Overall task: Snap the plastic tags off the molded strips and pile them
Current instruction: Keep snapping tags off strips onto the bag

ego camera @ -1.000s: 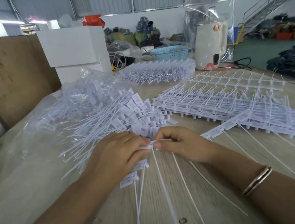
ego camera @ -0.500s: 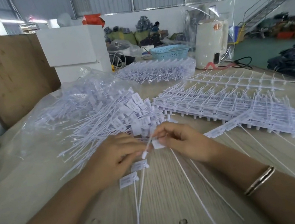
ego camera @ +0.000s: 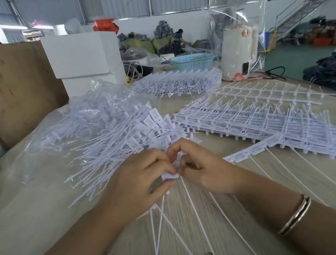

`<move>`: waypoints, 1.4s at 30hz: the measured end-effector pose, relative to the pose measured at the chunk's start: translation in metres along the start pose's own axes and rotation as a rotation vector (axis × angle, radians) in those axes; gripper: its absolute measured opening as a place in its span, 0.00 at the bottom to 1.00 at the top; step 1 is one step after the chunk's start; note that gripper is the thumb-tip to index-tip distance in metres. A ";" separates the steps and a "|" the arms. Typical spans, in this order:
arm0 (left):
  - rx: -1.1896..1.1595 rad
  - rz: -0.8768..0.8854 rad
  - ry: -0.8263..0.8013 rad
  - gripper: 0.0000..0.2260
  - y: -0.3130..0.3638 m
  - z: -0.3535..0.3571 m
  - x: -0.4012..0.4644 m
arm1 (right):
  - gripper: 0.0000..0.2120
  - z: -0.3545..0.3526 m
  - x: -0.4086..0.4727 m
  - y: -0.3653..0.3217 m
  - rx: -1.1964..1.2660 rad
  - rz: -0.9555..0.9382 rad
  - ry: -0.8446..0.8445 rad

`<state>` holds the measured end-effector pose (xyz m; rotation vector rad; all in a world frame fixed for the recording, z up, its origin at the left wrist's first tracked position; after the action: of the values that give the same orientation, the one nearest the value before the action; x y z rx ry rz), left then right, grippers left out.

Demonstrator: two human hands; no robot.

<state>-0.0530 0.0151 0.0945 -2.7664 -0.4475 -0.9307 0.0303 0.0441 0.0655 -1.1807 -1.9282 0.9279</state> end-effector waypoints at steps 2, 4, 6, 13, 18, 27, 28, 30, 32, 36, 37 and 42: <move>0.023 -0.022 -0.053 0.11 0.001 0.003 0.001 | 0.14 0.002 0.000 0.002 0.016 0.012 -0.019; 0.037 -0.049 -0.075 0.12 -0.001 0.004 0.000 | 0.13 0.002 0.000 0.001 0.019 0.022 -0.016; 0.039 -0.053 -0.074 0.12 0.000 0.003 0.001 | 0.14 -0.003 0.002 0.001 -0.036 0.025 0.034; 0.028 -0.038 -0.032 0.13 -0.002 -0.005 0.001 | 0.08 -0.010 0.004 0.013 -0.269 0.093 0.051; -0.019 -0.046 0.005 0.14 -0.004 -0.009 0.001 | 0.10 -0.016 0.005 0.008 -0.113 0.092 0.055; -0.288 -0.221 0.234 0.08 -0.023 -0.018 -0.004 | 0.10 -0.020 0.003 -0.006 -0.094 -0.032 0.103; -0.297 -0.221 0.239 0.08 -0.024 -0.019 -0.004 | 0.08 -0.021 0.003 -0.006 -0.096 -0.036 0.103; -0.300 -0.215 0.225 0.09 -0.022 -0.018 -0.003 | 0.06 -0.023 0.003 -0.007 -0.100 -0.048 0.106; -0.330 -0.257 0.237 0.07 -0.026 -0.015 -0.005 | 0.05 -0.022 0.003 -0.010 -0.134 -0.073 0.100; -0.438 -0.414 0.311 0.05 -0.045 -0.015 -0.017 | 0.07 -0.016 0.001 -0.018 -0.198 -0.152 0.090; -0.408 -0.390 0.300 0.05 -0.045 -0.018 -0.017 | 0.08 -0.017 0.001 -0.019 -0.200 -0.160 0.096; -0.347 -0.209 0.141 0.05 -0.030 -0.010 -0.011 | 0.11 -0.026 0.001 -0.015 -0.365 -0.173 0.173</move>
<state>-0.0776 0.0384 0.0977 -2.9693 -0.6126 -1.3603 0.0454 0.0455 0.0916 -1.2250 -2.0709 0.3776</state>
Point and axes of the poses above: each hand's wrist, its own x-axis towards the middle knuckle, its own z-axis out of the palm, y = z × x, the point moved 10 cm from there along x, towards the middle knuckle, and after that the axes turned 11 degrees about z, right-handed, at the moved point
